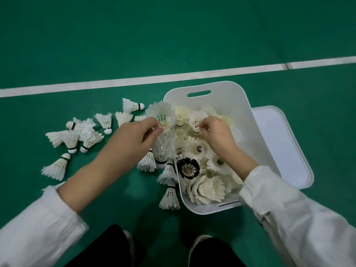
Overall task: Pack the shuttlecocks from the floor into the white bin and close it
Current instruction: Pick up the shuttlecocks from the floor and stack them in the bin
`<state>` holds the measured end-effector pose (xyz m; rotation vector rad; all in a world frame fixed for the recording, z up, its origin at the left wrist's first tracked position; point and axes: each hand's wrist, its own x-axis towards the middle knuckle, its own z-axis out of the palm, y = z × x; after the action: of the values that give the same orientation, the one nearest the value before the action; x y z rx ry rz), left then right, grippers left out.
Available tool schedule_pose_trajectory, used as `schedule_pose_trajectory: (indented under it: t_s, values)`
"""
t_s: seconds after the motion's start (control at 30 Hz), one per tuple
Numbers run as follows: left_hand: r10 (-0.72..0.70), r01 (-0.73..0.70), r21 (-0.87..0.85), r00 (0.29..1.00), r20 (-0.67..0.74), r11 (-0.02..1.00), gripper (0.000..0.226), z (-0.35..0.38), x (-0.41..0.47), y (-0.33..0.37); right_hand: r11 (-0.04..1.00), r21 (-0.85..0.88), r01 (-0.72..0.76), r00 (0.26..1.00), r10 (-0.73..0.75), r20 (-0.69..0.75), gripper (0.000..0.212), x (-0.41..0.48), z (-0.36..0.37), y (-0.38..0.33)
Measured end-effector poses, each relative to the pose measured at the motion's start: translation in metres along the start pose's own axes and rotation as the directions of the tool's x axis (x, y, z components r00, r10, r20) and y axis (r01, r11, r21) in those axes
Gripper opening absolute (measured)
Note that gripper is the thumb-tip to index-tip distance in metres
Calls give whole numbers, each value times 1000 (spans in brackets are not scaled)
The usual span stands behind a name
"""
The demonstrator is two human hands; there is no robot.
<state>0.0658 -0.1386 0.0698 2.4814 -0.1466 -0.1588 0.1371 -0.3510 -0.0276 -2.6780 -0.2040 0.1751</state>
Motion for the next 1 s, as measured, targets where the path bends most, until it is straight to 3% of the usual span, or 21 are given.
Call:
schedule_pose_trajectory:
  t_s: [0.17, 0.23, 0.33, 0.43, 0.5, 0.6, 0.7, 0.77, 0.87, 0.93, 1.0]
  values:
    - [1, -1, 7, 1000, 6, 1000, 19, 0, 2, 4, 988, -146, -50, 968, 84, 236, 25, -3, 19, 7]
    - [-5, 5, 9, 1000, 6, 1000, 18, 0, 3, 2, 987, -155, -47, 969, 82, 231, 27, -3, 17, 4]
    - [-19, 20, -10, 1000, 8, 1000, 19, 0, 2, -1, 999, -7, 40, 999, -40, 26, 27, -7, -10, -10]
    - [-15, 16, -18, 999, 32, 1000, 18, 1, 4, -1, 912, 325, 250, 964, -202, -173, 32, -22, -45, -39]
    - [26, -26, -8, 998, 62, 1000, 16, 4, 6, 2, 839, 387, 383, 923, -367, -118, 43, -31, -58, -58]
    - [92, -94, 17, 992, 81, 995, 15, 7, 7, 5, 851, 219, 477, 863, -501, 64, 42, -31, -58, -67]
    - [105, -107, 16, 990, 91, 994, 17, 7, 5, 3, 887, 115, 446, 874, -460, 159, 28, -28, -58, -63]
    - [100, -99, -7, 990, 104, 995, 25, 5, 4, 1, 911, 113, 396, 901, -410, 143, 24, -26, -61, -57]
    - [92, -87, -56, 992, 90, 995, 38, -1, 2, -4, 970, 139, 197, 980, -196, -19, 22, -16, -71, -36]
    - [105, -99, -56, 988, 113, 994, 50, -5, 1, -9, 990, 128, 53, 993, -38, -116, 23, -5, -71, -20]
    - [99, -94, -34, 981, 166, 995, 51, -6, 1, -15, 997, 78, -12, 993, 22, -120, 25, 9, -58, -10]
